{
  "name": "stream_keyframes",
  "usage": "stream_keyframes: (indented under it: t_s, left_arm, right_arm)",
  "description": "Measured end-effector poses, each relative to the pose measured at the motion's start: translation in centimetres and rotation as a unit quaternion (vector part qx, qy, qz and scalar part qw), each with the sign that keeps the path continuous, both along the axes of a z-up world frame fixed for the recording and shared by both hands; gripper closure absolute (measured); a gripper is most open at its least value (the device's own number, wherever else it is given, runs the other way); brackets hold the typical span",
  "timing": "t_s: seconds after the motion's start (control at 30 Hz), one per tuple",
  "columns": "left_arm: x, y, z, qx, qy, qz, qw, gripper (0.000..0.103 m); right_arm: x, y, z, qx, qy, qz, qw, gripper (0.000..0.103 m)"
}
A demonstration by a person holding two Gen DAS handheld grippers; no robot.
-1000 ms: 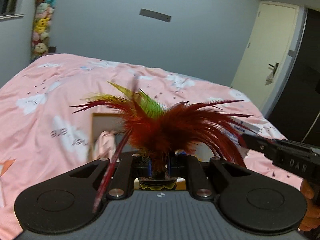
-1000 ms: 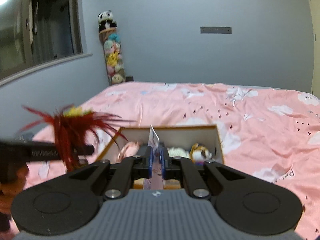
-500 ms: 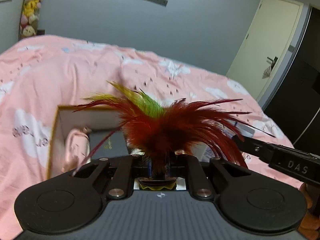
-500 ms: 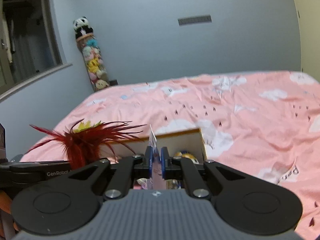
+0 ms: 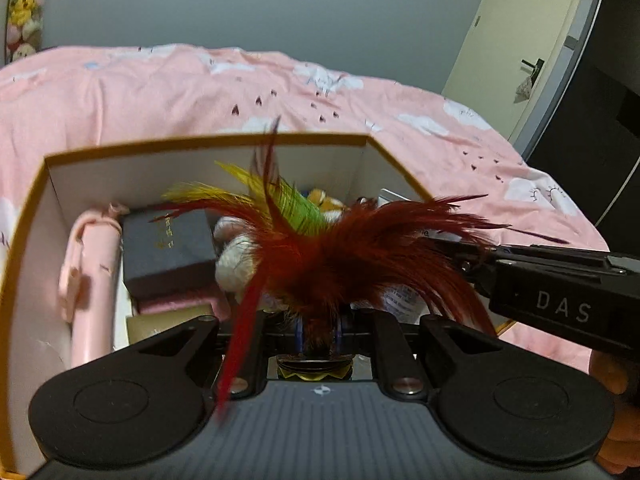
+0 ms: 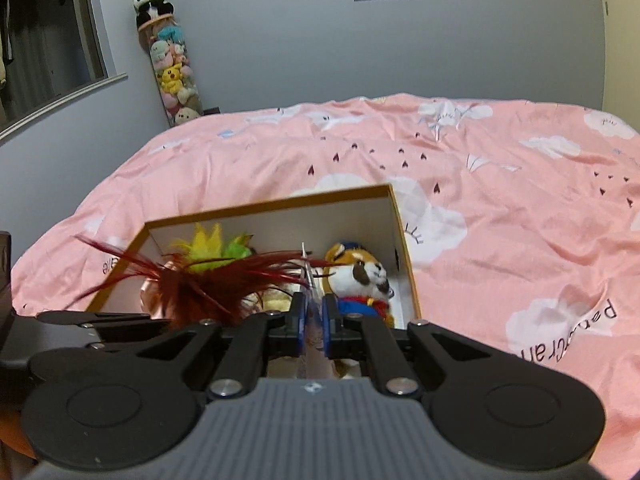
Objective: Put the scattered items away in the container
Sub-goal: 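Carry the feather toy and white tube over the shoebox with both grippers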
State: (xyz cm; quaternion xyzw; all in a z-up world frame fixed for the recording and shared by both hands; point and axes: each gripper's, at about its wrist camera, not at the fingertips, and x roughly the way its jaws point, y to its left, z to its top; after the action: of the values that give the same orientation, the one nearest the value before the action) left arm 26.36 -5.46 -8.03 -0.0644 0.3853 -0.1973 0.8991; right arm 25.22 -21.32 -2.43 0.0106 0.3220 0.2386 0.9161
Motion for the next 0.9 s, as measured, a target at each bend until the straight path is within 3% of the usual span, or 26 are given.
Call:
stream_keyframes:
  t_s: [0.33,0.43,0.57,0.77,0.9]
  left_arm:
    - [0.4,-0.3,-1.3,-0.001,0.021,-0.001,0.9998,0.086]
    - [0.4,-0.2,-1.3,-0.005,0.028,-0.003,0.9996,0.077]
    - [0.3,0.1,-1.1,-0.007,0.030,0.001,0.9995,0.053]
    - [-0.3,0.3,-0.2,-0.007,0.021,-0.001,0.9998,0.050]
    - [-1.3,0.6,1.1,0.011,-0.006,0.003,0.9999,0.047]
  right_arm:
    - [0.9,0.1,-1.3,-0.027,0.024,-0.014,0.999,0.094]
    - [0.9,0.2,-1.5,-0.035,0.026,-0.015,0.999,0.094]
    - [0.8,0.2,-1.6,-0.042,0.024,-0.019,0.999,0.094]
    - [0.7,0.1,-1.6,-0.045,0.024,-0.021,0.998,0.094]
    - [0.4,0.3,-1.4,-0.052,0.012,-0.022,0.998,0.094]
